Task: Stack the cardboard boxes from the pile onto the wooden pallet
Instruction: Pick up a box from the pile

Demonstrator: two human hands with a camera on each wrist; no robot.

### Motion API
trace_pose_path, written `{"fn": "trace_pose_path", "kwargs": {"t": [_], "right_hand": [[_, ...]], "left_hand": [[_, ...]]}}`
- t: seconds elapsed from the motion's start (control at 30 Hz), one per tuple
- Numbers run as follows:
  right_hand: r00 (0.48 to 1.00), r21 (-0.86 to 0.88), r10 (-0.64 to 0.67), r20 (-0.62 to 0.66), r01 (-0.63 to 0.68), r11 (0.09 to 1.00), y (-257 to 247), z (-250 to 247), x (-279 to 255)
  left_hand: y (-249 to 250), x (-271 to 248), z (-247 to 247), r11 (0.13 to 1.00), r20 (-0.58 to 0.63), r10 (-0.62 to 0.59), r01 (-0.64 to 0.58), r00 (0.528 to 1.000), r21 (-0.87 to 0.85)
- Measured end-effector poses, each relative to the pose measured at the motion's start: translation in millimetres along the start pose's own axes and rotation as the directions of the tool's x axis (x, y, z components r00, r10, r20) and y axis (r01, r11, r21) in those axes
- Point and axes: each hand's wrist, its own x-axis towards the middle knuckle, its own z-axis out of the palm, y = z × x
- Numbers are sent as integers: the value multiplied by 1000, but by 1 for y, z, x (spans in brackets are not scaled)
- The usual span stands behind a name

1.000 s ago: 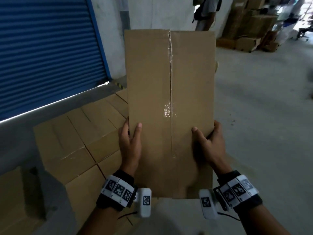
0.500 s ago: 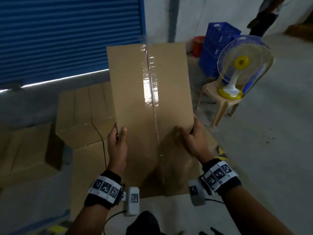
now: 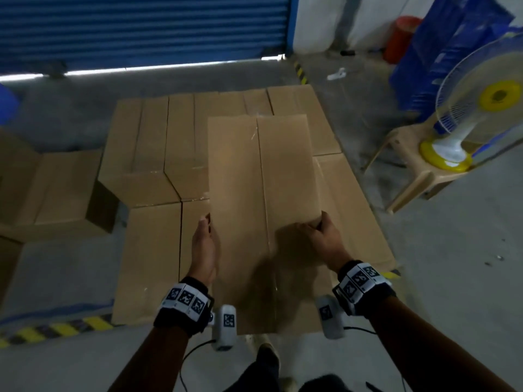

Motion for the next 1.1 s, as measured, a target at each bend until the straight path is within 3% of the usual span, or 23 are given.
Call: {"fn": "trace_pose_path", "kwargs": {"t": [0.17,0.4,0.67,0.83,1.1], "right_hand": [[992,-5,100,76,-100,995,21,11,40],[964,-203,207,167,-172,964,48,15,97],[931,-370,237,278,-124,921,87,34,160],[936,-444,252,246,-122,888,106,42,184],[972,-612,138,191,8,791,123,58,221]], "left_hand": [[-7,29,9,993,-9,-98,97,995,-62],[-43,64,22,969,-37,-237,233,971,-85],[-95,117,38,949,-84,-307,299,948,-98],[-120,153,53,951,-60,-309,307,949,-48],[-153,195,59,960,9,-277,277,961,-38]]}}
